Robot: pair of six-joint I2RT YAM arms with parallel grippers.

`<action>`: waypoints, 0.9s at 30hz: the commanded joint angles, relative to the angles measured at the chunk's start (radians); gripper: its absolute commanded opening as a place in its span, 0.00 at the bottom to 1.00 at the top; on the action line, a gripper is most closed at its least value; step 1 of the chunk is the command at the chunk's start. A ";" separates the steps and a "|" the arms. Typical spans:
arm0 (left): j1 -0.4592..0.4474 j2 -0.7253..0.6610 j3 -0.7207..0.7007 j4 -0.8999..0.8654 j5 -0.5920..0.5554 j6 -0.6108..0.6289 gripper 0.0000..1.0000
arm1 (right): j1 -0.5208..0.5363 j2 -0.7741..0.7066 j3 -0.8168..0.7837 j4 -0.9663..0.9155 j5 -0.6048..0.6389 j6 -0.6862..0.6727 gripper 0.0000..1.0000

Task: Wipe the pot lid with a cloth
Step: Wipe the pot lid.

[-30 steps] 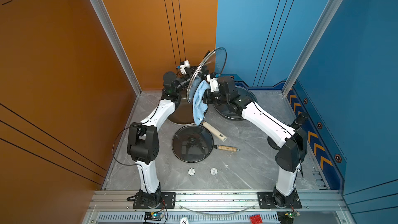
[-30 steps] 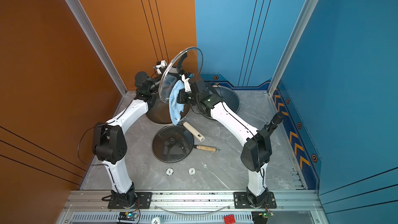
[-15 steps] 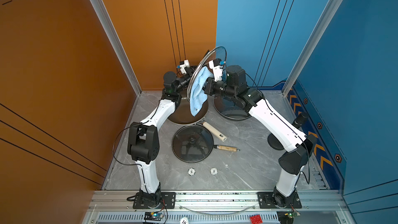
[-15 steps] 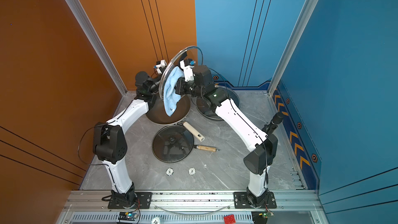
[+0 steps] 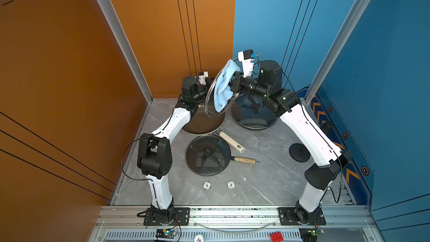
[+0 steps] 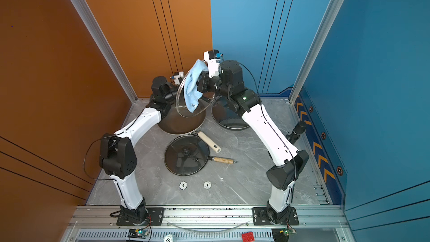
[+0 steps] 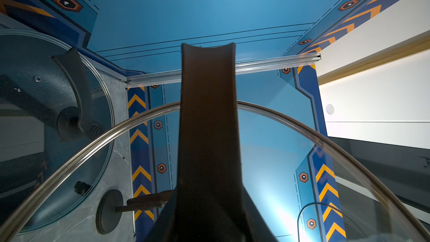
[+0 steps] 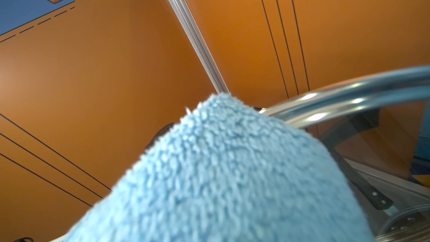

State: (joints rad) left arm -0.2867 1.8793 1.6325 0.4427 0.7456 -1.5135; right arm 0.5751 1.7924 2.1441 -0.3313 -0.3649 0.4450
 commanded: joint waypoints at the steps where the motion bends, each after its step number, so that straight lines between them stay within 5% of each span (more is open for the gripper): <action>1: -0.033 -0.078 0.061 0.052 0.078 0.131 0.01 | -0.063 0.013 0.071 0.107 0.058 -0.019 0.00; 11: -0.036 -0.114 0.072 0.053 0.099 0.149 0.02 | -0.195 0.097 -0.032 0.139 0.088 0.084 0.00; 27: -0.025 -0.115 0.076 0.052 0.068 0.136 0.02 | -0.172 0.132 -0.306 0.172 0.084 0.152 0.00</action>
State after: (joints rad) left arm -0.2996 1.8652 1.6367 0.3397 0.7593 -1.3830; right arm 0.3813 1.9053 1.8694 -0.1978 -0.2829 0.5659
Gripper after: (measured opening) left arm 0.347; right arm 0.081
